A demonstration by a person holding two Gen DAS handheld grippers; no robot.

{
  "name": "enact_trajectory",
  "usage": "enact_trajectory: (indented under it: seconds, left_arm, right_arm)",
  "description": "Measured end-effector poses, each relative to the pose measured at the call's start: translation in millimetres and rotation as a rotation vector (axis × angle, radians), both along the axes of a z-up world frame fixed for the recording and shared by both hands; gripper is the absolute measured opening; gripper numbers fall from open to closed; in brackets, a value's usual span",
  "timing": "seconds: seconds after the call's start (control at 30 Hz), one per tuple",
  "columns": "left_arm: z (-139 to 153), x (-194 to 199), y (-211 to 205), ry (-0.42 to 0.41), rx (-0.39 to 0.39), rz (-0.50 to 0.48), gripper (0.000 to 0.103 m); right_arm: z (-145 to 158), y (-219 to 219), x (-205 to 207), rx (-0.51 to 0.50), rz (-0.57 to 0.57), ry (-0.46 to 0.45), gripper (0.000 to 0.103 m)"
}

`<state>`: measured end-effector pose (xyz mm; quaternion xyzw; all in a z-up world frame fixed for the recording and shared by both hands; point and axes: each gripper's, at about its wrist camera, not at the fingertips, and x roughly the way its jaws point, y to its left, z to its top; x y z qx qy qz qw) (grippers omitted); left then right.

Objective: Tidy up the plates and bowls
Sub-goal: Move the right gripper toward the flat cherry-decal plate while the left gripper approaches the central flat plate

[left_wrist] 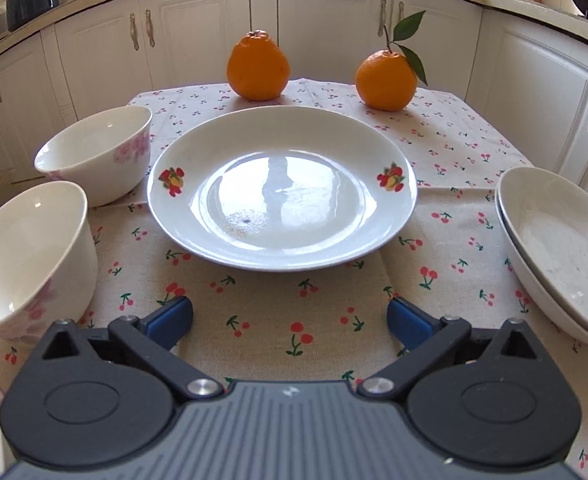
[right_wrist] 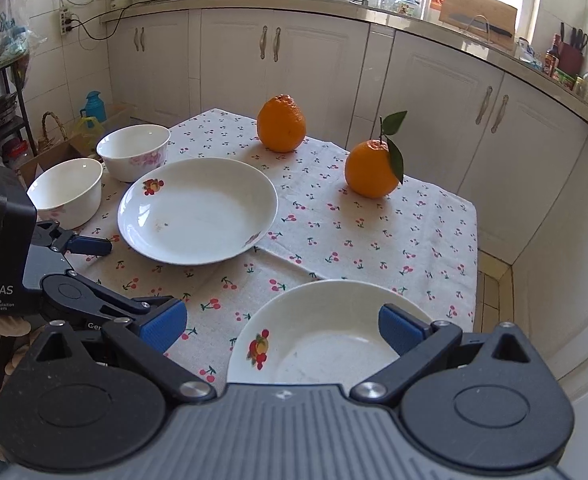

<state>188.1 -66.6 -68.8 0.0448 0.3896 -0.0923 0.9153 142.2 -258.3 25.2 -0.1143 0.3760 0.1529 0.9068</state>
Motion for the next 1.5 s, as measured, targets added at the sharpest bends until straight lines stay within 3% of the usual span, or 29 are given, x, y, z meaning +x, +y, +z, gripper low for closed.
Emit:
enact_trajectory:
  seconds: [0.43,0.67,1.17,1.33,1.5]
  left_arm:
    - [-1,20,-2,0.0,0.0,0.011,0.103]
    - [-3,27,1,-0.016,-0.003,0.019,0.103]
    - [-5,28,2,-0.049,-0.009,0.026,0.103]
    - [-5,27,3,-0.057,-0.011,0.016,0.103]
    - [-5,28,3,-0.061,-0.011,0.012,0.103]
  right_arm:
    - [-1,36,109,-0.037,0.167,0.152,0.103]
    - [-21,61,164,-0.073,0.239,0.252,0.103]
    - [-63,99,244,-0.058,0.365,0.339,0.103]
    - [-73,101,268,0.025,0.389,0.397,0.085]
    - [-77,95,283,0.124,0.416,0.459,0.079]
